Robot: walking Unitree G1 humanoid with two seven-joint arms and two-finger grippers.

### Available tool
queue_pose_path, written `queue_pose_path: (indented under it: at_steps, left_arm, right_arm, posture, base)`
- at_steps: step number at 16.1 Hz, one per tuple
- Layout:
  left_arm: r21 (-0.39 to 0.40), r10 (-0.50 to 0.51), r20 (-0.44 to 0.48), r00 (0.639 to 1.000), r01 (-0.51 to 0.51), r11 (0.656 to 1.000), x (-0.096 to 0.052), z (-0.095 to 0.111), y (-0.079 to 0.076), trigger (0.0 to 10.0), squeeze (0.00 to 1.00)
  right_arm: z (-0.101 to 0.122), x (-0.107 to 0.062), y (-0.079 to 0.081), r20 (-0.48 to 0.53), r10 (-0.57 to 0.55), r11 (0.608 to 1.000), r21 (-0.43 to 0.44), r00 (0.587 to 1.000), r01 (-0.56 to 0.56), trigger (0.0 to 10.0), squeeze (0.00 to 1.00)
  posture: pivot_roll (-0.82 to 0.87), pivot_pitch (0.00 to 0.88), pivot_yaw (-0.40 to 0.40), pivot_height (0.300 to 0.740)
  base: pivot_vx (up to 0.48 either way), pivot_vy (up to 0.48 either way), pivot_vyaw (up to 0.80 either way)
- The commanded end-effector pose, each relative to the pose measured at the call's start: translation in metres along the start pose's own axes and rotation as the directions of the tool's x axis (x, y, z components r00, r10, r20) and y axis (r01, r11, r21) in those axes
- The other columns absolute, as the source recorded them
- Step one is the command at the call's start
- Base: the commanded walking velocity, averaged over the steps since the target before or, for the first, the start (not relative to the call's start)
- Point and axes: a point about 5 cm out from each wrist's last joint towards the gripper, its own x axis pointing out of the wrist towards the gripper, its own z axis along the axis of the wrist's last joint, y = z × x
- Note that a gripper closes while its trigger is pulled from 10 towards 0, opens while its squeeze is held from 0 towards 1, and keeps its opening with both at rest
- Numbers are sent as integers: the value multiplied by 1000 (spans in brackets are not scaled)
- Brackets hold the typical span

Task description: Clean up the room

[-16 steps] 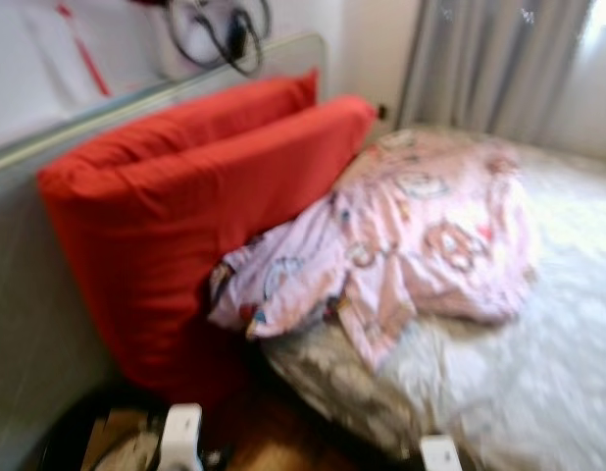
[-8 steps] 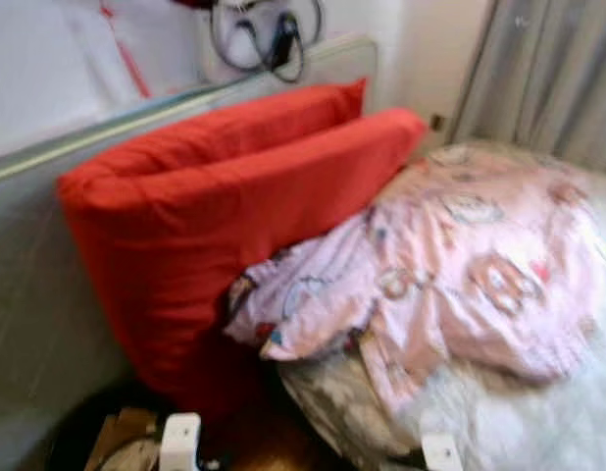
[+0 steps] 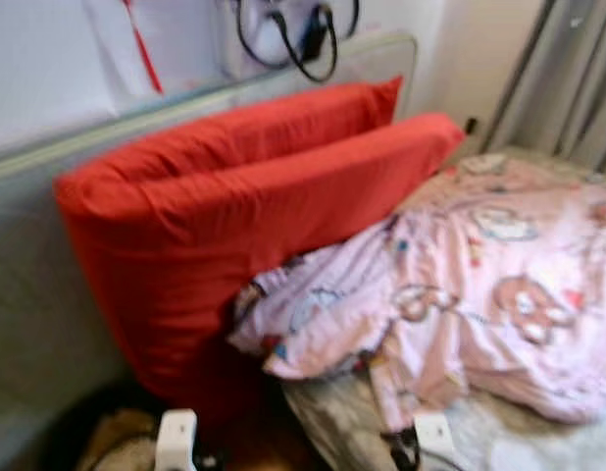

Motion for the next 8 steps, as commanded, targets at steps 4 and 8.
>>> queue_pose_path:
  at_steps: [4,8]
  left_arm:
    - [-14,22,32,999,-21,1000,-3,-2,8,10000,0]
    - [12,11,54,998,-11,1000,-4,0,8,10000,0]
  right_arm:
    - [16,4,7,63,11,999,40,998,-14,10000,0]
    - [22,4,8,90,6,999,38,996,-9,10000,0]
  posture:
    - [50,0,-15,740]
    - [39,0,-12,740]
  base:
    - [0,0,0]
    - [0,0,0]
